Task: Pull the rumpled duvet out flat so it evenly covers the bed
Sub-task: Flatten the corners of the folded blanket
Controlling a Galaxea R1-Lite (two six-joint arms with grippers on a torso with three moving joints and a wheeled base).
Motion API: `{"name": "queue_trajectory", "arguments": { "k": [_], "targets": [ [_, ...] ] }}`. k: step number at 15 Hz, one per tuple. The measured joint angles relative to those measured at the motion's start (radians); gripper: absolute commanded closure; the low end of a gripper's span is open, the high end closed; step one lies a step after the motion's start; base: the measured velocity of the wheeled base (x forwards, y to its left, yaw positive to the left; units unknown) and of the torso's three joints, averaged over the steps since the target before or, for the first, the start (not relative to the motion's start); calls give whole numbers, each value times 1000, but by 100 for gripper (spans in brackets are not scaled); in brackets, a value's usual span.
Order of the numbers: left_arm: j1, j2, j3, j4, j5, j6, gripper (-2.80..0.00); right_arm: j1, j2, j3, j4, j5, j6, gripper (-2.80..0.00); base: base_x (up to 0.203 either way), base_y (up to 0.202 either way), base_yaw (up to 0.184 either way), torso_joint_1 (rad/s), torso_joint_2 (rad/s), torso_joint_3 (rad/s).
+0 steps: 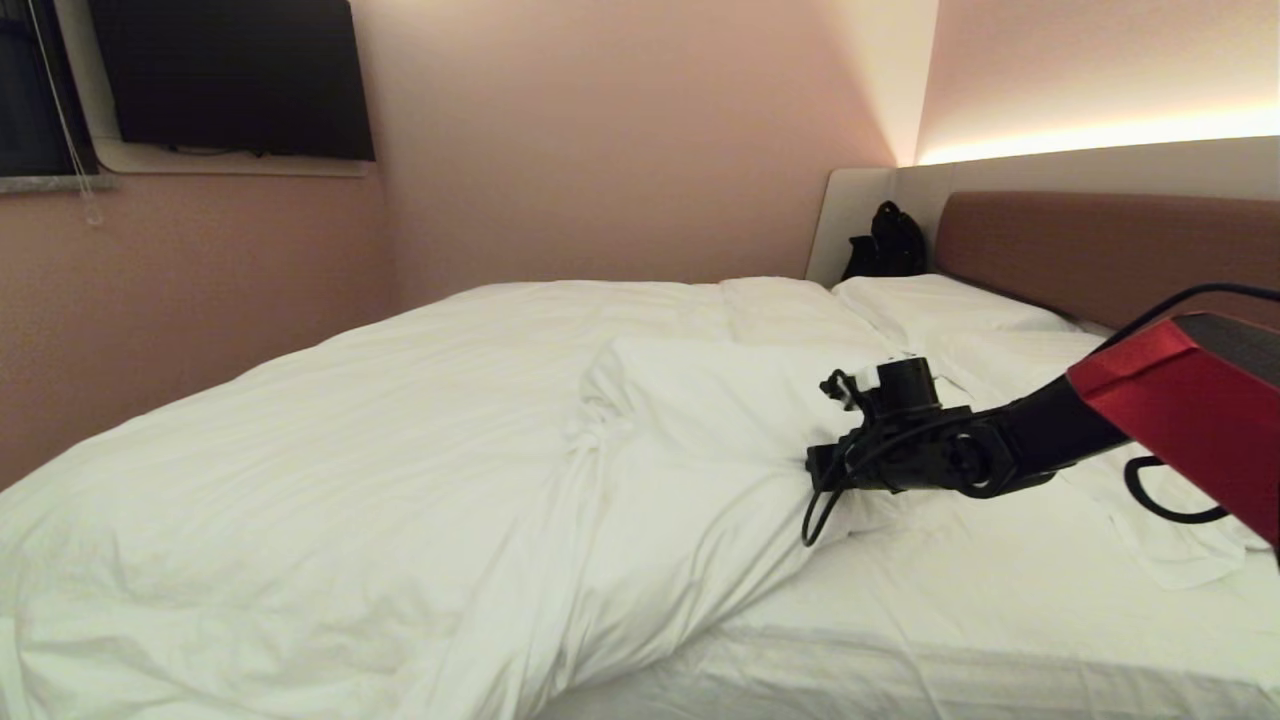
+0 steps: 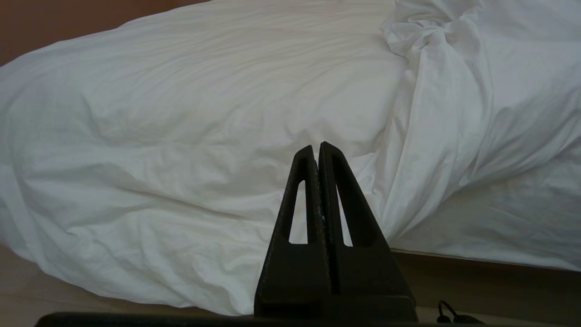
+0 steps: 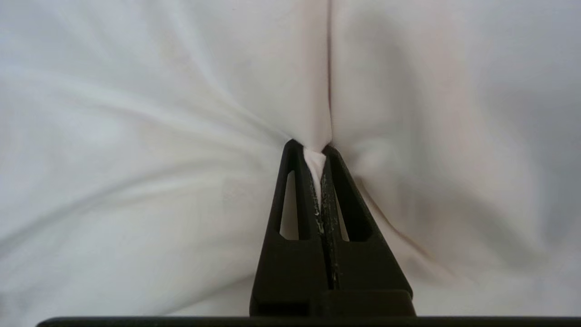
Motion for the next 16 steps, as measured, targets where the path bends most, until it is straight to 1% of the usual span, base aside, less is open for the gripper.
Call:
{"name": "queue_trajectory", "arguments": {
  "k": [4, 6, 10, 12, 13, 15, 16],
  "targets": [
    [0, 0, 0, 0, 0, -1, 0, -52, -175, 182, -6, 9, 3, 0, 0, 0, 0, 0, 0, 0],
    [0, 0, 0, 0, 0, 0, 0, -73, -240, 248, -10, 12, 4, 0, 0, 0, 0, 0, 0, 0],
    [0, 0, 0, 0, 1, -1, 0, -127, -428, 492, -20, 34, 4, 0, 0, 0, 0, 0, 0, 0],
    [0, 0, 0, 0, 0, 0, 0, -158, -497, 581, -22, 52, 1, 0, 0, 0, 0, 0, 0, 0],
    [0, 0, 0, 1, 0, 0, 0, -177, -521, 632, -2, 56, -1, 0, 0, 0, 0, 0, 0, 0],
    [1, 0, 0, 0, 0, 0, 0, -193, -543, 681, -6, 72, -3, 0, 0, 0, 0, 0, 0, 0],
    [0, 0, 0, 0, 1, 0, 0, -197, -546, 690, -13, 73, -4, -175, 0, 0, 0, 0, 0, 0]
  ]
}}
